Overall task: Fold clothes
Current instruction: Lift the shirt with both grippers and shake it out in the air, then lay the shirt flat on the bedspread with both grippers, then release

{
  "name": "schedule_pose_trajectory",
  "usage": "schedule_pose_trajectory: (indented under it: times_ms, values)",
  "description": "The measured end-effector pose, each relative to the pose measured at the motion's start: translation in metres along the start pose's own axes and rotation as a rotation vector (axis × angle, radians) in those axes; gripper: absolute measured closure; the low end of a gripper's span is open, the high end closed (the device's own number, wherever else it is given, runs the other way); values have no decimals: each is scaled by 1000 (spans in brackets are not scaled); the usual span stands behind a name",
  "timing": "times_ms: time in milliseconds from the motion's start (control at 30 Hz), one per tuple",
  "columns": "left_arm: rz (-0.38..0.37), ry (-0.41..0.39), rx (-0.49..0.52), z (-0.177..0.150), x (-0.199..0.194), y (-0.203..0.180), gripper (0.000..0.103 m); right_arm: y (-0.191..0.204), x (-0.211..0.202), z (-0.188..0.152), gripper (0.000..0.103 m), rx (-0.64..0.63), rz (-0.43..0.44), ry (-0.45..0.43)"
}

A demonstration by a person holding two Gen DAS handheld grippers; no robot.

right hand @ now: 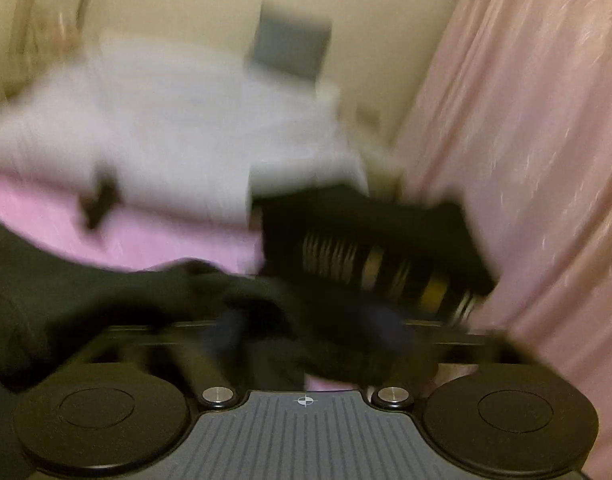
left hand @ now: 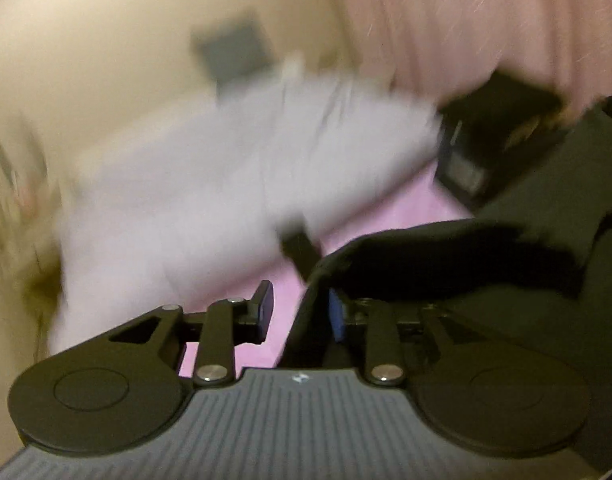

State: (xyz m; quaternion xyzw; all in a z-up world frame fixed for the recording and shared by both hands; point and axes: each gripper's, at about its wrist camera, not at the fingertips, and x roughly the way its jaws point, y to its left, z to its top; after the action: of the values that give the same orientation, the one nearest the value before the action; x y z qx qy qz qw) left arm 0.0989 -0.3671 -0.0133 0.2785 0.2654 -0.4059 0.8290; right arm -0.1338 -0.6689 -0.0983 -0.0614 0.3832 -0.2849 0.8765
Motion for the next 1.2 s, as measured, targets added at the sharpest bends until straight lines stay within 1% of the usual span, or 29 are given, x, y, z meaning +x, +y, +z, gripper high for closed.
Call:
schedule_pose_trajectory:
  times_ms: [33,133,167,233,300,333,400,500,533,633,700,833,900,1000,1100,1200]
  values:
    - [5,72,-26,-19,35,-8,77,7,25,-18,15,1,38,48]
    - [-4,226,-80,-97,85,-24,78,13,66,-75,15,27,143,164]
    - [-16,260,-106,-121,87,-33,76,18,71,-93,15,34,176,207]
    - [-36,335,-164,-173,77,-50,74,22,69,-126,15,78,238,284]
    - [-61,405,-236,-215,61,-66,72,29,55,-159,15,129,279,345]
    - [-82,437,-276,-231,46,-73,71,33,46,-173,15,151,293,368]
    - [-129,482,-327,-259,21,-91,65,36,27,-192,15,200,304,406]
    - [-218,512,-369,-280,-4,-123,63,44,-11,-219,15,281,295,446]
    - [-268,510,-379,-286,-9,-134,62,47,-22,-226,15,292,283,457]
    - [-407,489,-378,-295,-25,-166,58,51,-56,-239,15,295,249,475]
    - [-479,482,-371,-303,-33,-182,58,51,-79,-249,15,301,217,476]
    - [-589,491,-376,-317,-42,-208,58,45,-111,-265,15,279,138,475]
    - [-615,505,-358,-321,-41,-222,58,38,-117,-268,15,250,108,467]
    - [-624,514,-341,-326,-41,-237,58,29,-109,-273,15,194,103,457]
    - [-617,536,-347,-328,-40,-249,59,27,-88,-281,15,135,153,458]
    - [-603,559,-345,-332,-38,-264,67,33,-67,-289,16,13,256,451]
